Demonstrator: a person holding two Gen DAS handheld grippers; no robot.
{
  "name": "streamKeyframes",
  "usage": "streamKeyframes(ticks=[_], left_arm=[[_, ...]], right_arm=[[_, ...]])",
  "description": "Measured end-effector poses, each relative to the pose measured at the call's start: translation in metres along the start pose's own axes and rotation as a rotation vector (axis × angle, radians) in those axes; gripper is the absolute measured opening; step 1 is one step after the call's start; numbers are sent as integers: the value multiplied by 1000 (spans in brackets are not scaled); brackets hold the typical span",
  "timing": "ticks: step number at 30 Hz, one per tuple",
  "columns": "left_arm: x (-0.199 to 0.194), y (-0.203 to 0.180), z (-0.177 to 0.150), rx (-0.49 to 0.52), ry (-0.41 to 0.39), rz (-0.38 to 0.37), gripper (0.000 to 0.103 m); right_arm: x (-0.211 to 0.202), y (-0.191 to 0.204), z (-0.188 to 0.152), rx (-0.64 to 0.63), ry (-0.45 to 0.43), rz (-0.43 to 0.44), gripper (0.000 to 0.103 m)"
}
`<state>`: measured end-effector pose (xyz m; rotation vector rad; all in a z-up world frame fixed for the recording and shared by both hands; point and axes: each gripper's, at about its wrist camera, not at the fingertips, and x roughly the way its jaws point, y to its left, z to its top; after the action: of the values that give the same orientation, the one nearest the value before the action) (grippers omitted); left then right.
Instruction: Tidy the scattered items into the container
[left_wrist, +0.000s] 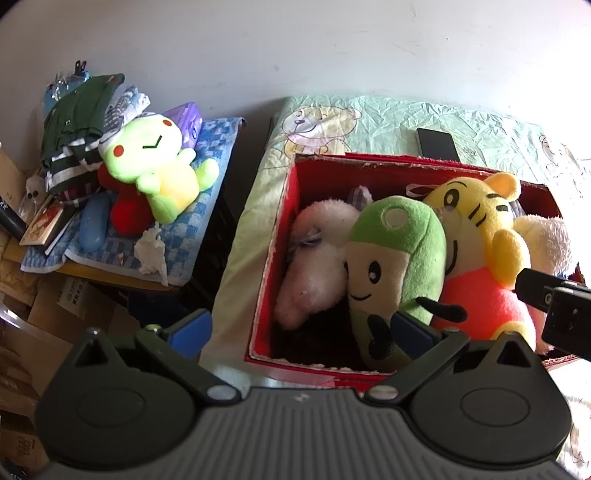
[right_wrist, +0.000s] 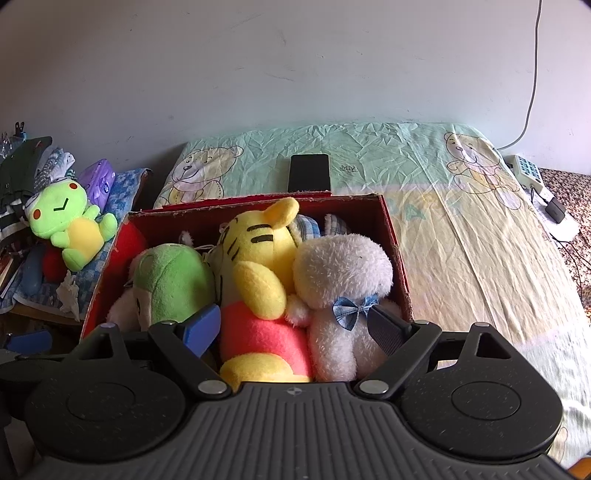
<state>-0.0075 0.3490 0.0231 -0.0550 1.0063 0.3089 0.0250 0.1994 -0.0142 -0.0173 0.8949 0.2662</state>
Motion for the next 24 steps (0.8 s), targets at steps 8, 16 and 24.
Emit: streamKeyframes(ticks=[8, 16, 24], left_arm=[[1, 0, 1, -5, 3, -7, 103], [4, 0, 3, -15, 3, -11, 103], [8, 1, 6, -25, 14, -13, 103]], right_arm=[[1, 0, 0, -2, 1, -4, 89], [1, -1, 1, -9, -4, -7, 89], [2, 0, 2, -6, -3, -7, 89]])
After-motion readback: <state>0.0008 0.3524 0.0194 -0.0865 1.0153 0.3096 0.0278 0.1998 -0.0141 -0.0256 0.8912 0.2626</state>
